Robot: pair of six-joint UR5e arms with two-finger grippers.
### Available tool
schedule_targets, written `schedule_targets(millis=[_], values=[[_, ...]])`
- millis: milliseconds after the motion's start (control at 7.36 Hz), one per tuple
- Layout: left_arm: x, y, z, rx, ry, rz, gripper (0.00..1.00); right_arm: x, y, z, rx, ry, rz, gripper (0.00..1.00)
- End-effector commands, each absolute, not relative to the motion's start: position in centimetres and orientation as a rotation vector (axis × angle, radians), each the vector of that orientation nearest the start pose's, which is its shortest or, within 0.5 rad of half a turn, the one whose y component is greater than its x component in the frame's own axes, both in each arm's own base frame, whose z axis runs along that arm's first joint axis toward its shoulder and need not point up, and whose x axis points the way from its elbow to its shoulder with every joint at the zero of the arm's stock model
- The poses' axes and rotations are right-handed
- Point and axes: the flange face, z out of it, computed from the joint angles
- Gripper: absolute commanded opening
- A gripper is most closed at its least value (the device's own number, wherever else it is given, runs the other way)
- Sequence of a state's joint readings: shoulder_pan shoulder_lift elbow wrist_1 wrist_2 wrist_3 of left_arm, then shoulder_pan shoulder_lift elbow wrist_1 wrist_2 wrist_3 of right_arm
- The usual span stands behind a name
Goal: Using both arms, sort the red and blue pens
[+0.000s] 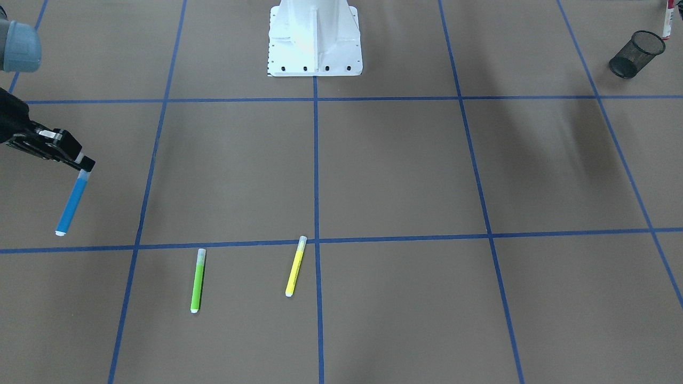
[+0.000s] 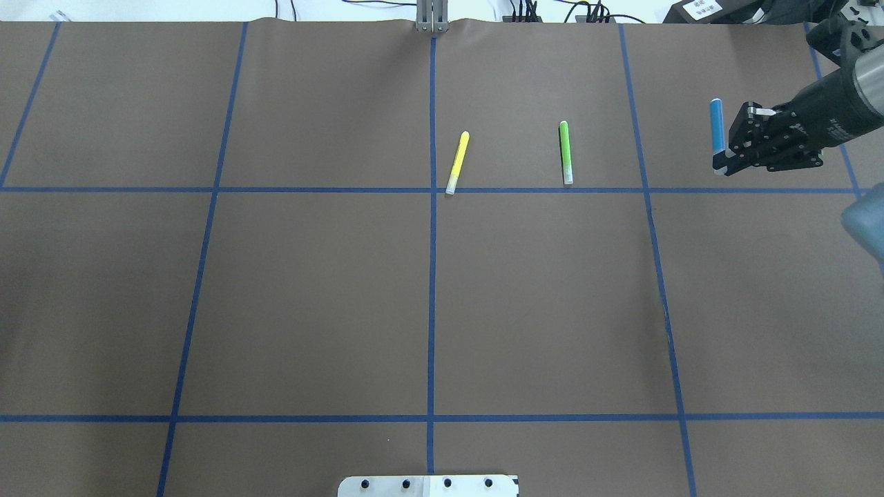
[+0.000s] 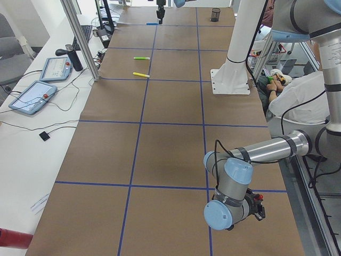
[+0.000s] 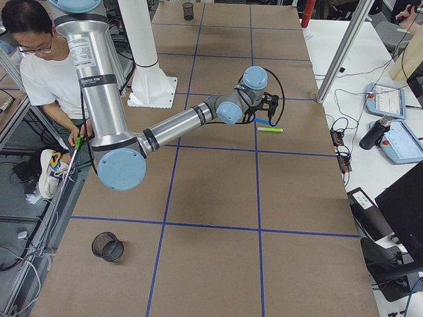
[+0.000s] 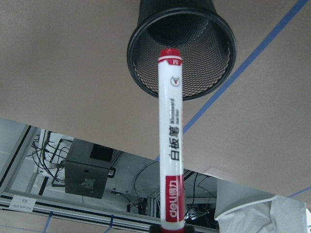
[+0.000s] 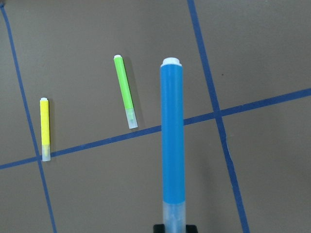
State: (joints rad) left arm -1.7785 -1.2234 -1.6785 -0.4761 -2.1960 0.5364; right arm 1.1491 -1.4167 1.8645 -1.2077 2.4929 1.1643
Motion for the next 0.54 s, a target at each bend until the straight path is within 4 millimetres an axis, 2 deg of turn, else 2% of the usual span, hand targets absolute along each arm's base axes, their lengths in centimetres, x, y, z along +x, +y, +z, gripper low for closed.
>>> schedule_targets(millis=[0,136,408], values=[[-10.8,-15.7,77.2,-1.046,0.979,-0.178,0.00,-15.5,-49.7,38.9,-0.093,-1.139,0.303,0.00],[-10.6,-15.5,77.6,-1.054,0.996,-0.199,0.00,-15.3,-49.6,39.1,-0.096,-1.138,0.308,0.00],[-10.1,-15.4,78.3,-1.052,1.031,-0.241,0.00,-13.5,-48.6,39.1,-0.099,-1.153,0.323,0.00]])
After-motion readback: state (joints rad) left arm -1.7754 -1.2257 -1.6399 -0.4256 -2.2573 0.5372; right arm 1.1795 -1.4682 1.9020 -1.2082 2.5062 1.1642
